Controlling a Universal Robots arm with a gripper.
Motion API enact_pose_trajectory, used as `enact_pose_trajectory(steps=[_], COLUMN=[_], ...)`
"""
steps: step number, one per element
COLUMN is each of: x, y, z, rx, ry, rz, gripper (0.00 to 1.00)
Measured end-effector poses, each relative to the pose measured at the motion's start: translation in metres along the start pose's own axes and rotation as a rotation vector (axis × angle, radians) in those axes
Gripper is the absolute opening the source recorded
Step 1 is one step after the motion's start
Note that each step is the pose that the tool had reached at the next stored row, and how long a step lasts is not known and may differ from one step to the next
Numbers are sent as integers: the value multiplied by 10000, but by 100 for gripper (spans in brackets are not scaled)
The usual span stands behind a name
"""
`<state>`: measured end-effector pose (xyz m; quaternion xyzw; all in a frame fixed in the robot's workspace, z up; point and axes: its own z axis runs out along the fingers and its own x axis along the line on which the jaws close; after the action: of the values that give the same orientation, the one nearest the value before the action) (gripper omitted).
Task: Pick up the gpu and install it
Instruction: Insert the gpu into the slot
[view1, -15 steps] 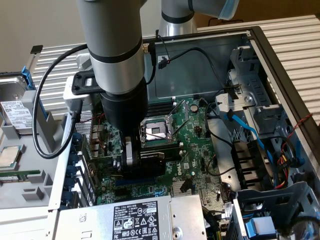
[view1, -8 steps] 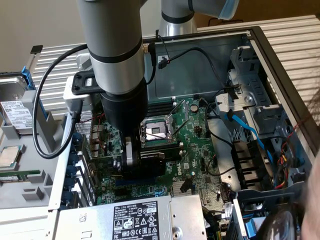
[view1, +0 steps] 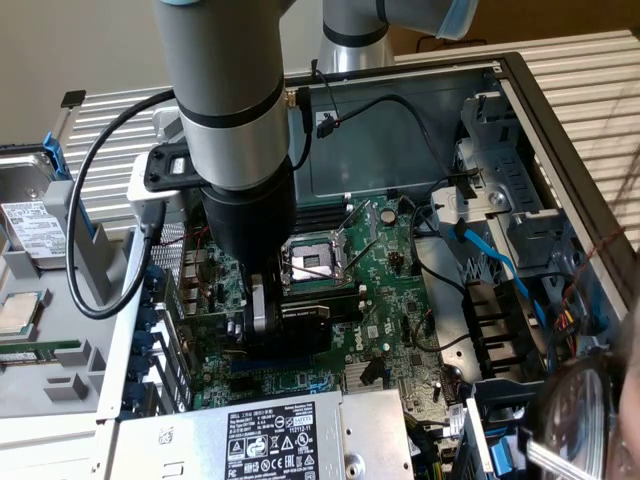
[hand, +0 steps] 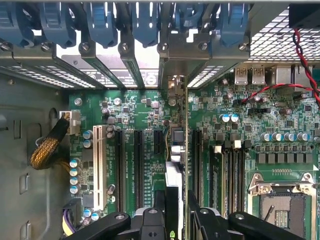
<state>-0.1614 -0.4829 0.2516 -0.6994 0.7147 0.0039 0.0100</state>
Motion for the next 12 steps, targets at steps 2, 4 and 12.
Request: enact_pose_trajectory(steps=[2, 4, 12], x=[0, -1, -6], y=[0, 0, 1], z=[0, 0, 0], rx=[1, 3, 6], ry=[0, 1, 1], rz=[0, 0, 0], gripper=[27, 27, 27])
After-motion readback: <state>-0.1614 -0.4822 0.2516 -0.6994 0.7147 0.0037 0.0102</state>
